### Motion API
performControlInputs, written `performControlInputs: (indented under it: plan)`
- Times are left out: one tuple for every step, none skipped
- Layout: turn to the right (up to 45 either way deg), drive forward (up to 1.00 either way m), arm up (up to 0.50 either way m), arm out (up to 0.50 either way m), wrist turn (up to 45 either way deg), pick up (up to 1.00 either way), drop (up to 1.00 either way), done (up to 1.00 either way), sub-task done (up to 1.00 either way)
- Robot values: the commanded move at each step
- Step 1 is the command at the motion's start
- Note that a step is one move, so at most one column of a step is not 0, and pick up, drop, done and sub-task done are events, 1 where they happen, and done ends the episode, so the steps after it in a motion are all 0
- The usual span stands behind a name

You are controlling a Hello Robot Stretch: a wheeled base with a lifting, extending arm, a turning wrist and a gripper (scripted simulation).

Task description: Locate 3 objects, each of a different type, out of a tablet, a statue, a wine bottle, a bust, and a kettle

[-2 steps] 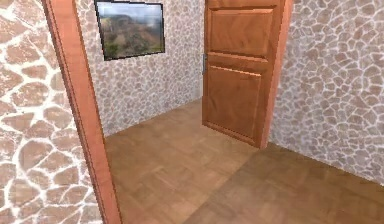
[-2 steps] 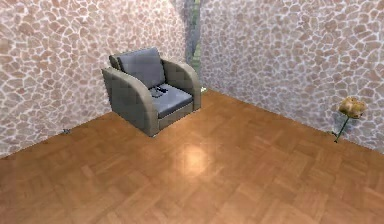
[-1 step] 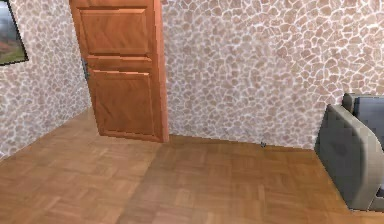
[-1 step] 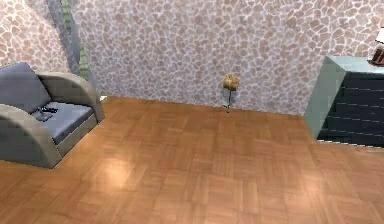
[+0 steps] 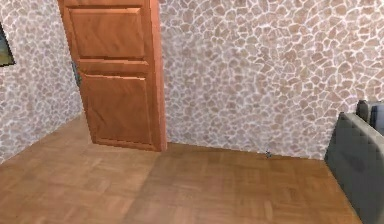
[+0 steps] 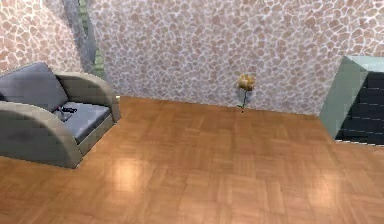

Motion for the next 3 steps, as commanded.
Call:
performControlInputs:
  plan:
    - [-39.0, 0.00, 0.00, 0.00, 0.0, 0.00, 0.00, 0.00, 0.00]
    - [0.0, 1.00, 0.00, 0.00, 0.0, 0.00, 0.00, 0.00, 0.00]
    - [-3.0, 0.00, 0.00, 0.00, 0.0, 0.00, 0.00, 0.00, 0.00]
